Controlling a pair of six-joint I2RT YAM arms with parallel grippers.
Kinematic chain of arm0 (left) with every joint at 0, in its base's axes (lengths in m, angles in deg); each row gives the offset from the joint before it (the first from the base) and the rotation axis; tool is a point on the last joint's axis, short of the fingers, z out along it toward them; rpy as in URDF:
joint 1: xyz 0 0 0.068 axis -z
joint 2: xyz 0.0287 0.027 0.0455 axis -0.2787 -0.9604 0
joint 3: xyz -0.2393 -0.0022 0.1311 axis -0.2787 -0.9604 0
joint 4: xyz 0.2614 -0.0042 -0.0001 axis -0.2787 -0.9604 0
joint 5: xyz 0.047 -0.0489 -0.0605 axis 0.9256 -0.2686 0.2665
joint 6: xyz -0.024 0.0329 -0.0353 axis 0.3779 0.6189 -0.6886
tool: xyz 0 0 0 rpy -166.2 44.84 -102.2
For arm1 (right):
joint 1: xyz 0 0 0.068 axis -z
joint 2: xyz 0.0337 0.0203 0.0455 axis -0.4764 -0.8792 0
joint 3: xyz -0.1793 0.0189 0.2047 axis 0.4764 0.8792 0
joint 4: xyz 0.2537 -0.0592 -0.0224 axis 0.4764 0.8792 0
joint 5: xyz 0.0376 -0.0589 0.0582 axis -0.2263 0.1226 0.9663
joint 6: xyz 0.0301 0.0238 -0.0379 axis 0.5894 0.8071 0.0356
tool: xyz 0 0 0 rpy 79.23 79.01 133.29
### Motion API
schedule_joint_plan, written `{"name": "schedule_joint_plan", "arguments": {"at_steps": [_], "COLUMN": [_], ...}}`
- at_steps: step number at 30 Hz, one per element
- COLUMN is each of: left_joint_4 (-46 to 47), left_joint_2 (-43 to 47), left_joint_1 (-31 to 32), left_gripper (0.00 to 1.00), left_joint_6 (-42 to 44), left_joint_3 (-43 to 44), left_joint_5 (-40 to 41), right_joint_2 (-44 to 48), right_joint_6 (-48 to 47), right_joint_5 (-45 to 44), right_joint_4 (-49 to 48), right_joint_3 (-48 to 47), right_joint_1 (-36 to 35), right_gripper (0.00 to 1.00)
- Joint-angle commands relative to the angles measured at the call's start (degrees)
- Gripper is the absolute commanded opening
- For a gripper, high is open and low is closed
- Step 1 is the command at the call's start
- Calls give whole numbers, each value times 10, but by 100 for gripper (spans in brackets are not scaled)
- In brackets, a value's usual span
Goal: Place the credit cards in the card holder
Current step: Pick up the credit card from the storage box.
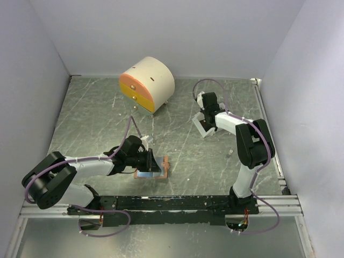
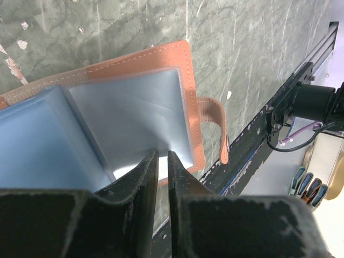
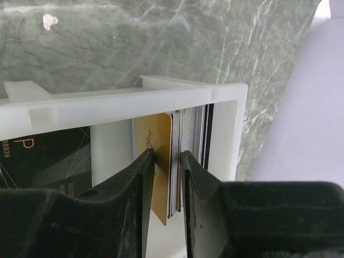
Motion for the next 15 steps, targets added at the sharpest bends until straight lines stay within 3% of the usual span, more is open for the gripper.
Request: {"name": "schedule_joint_plan", "arguments": {"at_steps": [1,10,15], "left_joint_4": [19,19,20], "left_joint_2": [-5,-9,-13], "left_joint_1": [7,9,10], "left_gripper": [23,23,23], "left_joint_6": [-2,-2,-2], "left_joint_3": [11,14,16], "left_joint_5": [3,3,2], "right_joint_2": [22,28,25], "right_joint_6": [-7,-4,2], "right_joint_5": [-11,14,31], "right_joint_4": [-5,-1,1], "right_joint_3": [-13,-23,-19], "right_joint_1": [13,29,36], "right_gripper": [26,26,17]}}
